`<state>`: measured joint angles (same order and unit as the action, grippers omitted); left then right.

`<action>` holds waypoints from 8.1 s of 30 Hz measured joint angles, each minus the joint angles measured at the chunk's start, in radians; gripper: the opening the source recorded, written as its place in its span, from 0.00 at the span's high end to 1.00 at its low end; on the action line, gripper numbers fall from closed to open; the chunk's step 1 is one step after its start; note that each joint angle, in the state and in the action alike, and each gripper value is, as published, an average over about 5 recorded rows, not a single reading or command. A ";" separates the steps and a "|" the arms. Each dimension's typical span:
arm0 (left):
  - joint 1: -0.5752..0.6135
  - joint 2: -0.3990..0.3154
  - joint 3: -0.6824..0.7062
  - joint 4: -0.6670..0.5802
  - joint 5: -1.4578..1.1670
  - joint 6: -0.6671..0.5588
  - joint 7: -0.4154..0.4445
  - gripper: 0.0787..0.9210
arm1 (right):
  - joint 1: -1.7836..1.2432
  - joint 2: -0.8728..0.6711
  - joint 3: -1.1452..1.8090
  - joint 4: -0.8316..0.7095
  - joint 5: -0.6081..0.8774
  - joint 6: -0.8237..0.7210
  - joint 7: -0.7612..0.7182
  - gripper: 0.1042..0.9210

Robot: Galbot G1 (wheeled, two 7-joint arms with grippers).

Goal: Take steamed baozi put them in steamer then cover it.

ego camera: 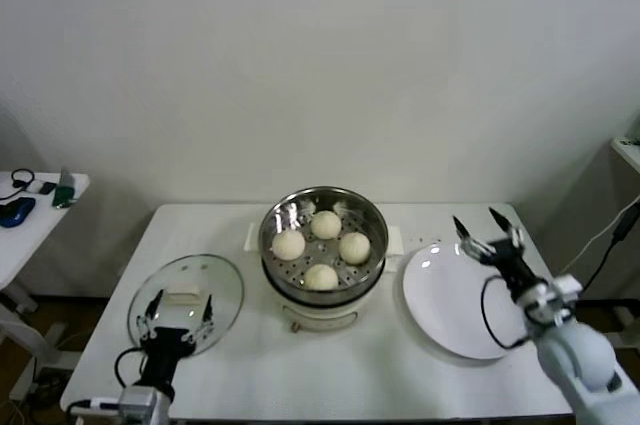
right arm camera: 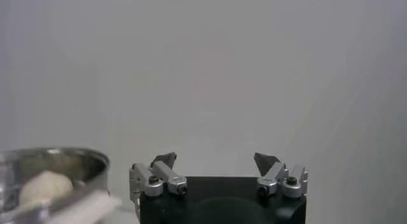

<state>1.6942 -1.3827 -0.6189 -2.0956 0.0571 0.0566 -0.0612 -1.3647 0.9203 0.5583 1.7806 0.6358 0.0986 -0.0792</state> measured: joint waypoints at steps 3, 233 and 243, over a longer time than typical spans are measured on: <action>-0.006 0.023 -0.007 0.006 0.043 -0.019 -0.012 0.12 | -0.105 0.063 0.054 0.008 -0.025 0.044 -0.004 0.12; -0.531 0.073 0.562 0.023 0.846 0.433 0.083 0.12 | -0.357 0.349 0.044 0.015 -0.315 0.178 0.023 0.12; -0.317 0.062 0.295 -0.014 0.411 0.151 -0.030 0.12 | -0.345 0.374 0.041 0.009 -0.356 0.197 0.025 0.12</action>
<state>1.3772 -1.3205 -0.3236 -2.1091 0.4679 0.2075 -0.0917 -1.7097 1.2947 0.5996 1.7893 0.2798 0.2952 -0.0541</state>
